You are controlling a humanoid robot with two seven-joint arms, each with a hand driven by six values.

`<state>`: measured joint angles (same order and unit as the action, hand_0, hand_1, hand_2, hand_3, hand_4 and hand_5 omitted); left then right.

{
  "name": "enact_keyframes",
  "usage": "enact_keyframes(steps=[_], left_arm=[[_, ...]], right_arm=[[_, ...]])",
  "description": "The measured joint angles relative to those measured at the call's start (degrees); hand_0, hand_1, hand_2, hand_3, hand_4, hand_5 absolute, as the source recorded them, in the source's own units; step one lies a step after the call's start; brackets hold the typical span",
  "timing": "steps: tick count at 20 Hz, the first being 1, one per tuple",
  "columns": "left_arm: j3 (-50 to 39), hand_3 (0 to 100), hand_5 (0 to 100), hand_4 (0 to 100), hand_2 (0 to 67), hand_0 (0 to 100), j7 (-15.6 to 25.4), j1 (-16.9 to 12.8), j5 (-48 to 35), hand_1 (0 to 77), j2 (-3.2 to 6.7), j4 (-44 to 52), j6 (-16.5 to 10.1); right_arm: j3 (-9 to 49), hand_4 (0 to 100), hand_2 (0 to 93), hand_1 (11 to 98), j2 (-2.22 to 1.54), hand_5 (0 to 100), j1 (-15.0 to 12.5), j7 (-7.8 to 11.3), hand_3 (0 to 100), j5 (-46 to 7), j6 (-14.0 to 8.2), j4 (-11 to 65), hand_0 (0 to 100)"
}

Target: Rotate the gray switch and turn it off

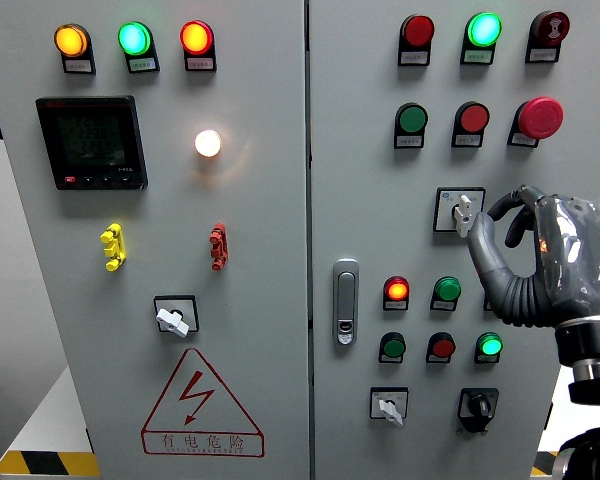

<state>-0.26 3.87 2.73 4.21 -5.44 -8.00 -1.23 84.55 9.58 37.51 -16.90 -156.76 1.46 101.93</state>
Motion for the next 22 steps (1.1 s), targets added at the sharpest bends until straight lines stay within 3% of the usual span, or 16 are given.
enact_keyframes(steps=[6, 7, 8, 9, 16, 22], left_arm=[[0.0, 18, 12, 10, 13.2, 0, 0.0, 0.0, 0.0, 0.0, 0.04, 0.0, 0.0], [0.0, 18, 12, 10, 13.2, 0, 0.0, 0.0, 0.0, 0.0, 0.04, 0.0, 0.0], [0.0, 18, 12, 10, 13.2, 0, 0.01, 0.0, 0.0, 0.0, 0.04, 0.0, 0.01], [0.0, 18, 12, 10, 13.2, 0, 0.0, 0.0, 0.0, 0.0, 0.04, 0.0, 0.0], [0.0, 18, 12, 10, 13.2, 0, 0.0, 0.0, 0.01, 0.0, 0.08, 0.0, 0.01], [0.0, 18, 12, 10, 13.2, 0, 0.0, 0.0, 0.01, 0.0, 0.08, 0.0, 0.0]], right_arm=[[0.06, 23, 30.8, 37.1, -0.09, 45, -4.44, 1.44, 35, -0.03, 0.07, 5.42, 62], [0.07, 19, 28.0, 34.8, -0.1, 41, -5.17, 1.9, 33, -0.04, 0.06, 6.32, 55], [0.07, 18, 26.8, 35.0, -0.13, 40, -5.84, 2.22, 31, -0.08, 0.05, 7.23, 46], [0.08, 15, 22.1, 38.7, -0.15, 38, -6.42, 2.45, 28, -0.15, 0.05, 8.05, 0], [0.22, 12, 13.3, 43.1, -0.46, 27, -10.72, 5.04, 17, -2.46, -0.63, 12.98, 0], [1.45, 11, 10.5, 42.5, -0.53, 24, -13.49, 7.46, 15, -3.77, -1.86, 15.33, 0]])
